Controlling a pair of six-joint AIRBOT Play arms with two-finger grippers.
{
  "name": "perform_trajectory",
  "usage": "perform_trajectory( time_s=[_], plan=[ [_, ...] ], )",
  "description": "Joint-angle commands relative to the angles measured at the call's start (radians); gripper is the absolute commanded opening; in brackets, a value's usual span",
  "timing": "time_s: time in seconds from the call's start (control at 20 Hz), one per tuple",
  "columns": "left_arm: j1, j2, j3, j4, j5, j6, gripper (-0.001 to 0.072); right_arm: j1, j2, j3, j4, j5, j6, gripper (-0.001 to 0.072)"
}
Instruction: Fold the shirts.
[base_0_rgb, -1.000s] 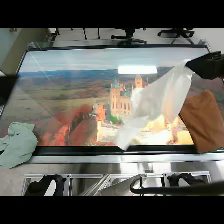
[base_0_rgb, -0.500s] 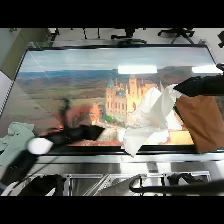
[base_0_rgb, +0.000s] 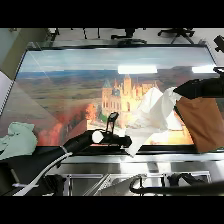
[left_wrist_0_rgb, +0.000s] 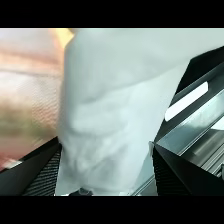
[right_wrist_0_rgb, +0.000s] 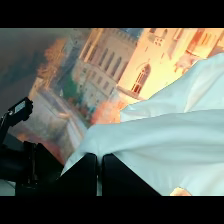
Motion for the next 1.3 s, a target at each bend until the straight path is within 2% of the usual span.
perform_trajectory(
  time_s=[0.0,0.1,0.15,0.2,0.35,0.45,0.7,0.9,1.1,1.25],
  plan=[
    [-0.011,-0.108,0.135,-0.003,-0.102,0.042,0.0591,-0.001,-0.007,0.000,-0.030,0.000,0.000,0.0026],
    [-0.012,-0.164,0.190,-0.002,-0.174,0.044,0.0588,-0.001,-0.011,0.000,-0.030,0.000,0.000,0.0026],
    [-0.011,-0.188,0.213,-0.001,-0.205,0.044,0.0369,-0.001,-0.011,0.000,-0.030,0.000,0.000,0.0026],
    [-0.002,-0.203,0.237,0.007,-0.239,0.047,0.0005,-0.001,-0.011,0.000,-0.030,0.000,0.000,0.0025],
    [0.069,-0.162,0.317,0.007,-0.384,0.097,0.0010,-0.001,-0.010,0.000,-0.030,-0.011,0.000,0.0025],
    [0.164,-0.060,0.394,0.007,-0.516,0.127,0.0010,-0.001,-0.009,0.008,-0.030,-0.050,0.000,0.0025],
    [0.491,0.270,0.641,0.008,-0.735,0.105,0.0009,-0.001,-0.008,0.154,-0.030,-0.210,0.003,0.0025],
    [0.755,0.473,0.835,0.006,-0.803,0.072,0.0008,-0.001,-0.002,0.362,-0.030,-0.227,0.003,0.0025],
    [1.001,0.614,1.015,0.007,-0.811,0.078,0.0009,-0.001,0.042,0.552,-0.061,-0.277,-0.018,0.0025],
    [1.212,0.670,1.139,0.053,-0.803,0.103,0.0008,-0.001,0.072,0.610,-0.114,-0.282,-0.023,0.0025]
  ],
)
